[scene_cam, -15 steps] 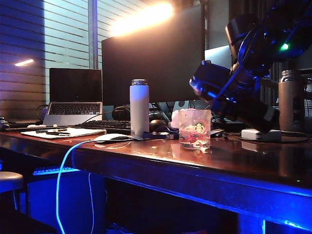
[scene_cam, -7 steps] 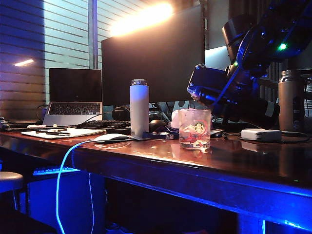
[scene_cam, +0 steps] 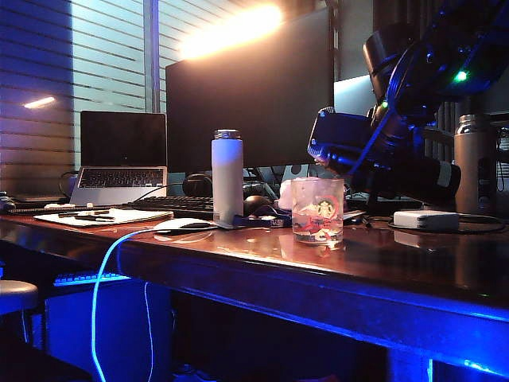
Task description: Pick up the black thermos, pour a little water from inside into the glass cup, then place the black thermos back on the table.
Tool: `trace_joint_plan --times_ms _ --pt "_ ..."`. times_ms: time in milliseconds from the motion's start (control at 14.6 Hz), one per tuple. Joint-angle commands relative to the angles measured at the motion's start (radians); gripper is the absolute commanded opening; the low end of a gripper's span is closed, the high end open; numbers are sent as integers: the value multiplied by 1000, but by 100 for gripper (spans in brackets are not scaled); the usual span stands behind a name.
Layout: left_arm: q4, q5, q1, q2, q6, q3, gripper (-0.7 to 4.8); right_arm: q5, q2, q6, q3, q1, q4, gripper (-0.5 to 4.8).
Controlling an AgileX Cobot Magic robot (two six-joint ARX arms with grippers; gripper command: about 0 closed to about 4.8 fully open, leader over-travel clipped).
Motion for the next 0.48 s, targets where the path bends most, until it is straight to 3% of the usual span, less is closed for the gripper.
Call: trace_joint_plan --times_ms 68,479 --pt "7 5 0 -3 1 3 -3 16 -14 -39 14 2 69 13" --pt "7 5 0 -3 1 3 -3 18 -14 -68 14 2 69 12"
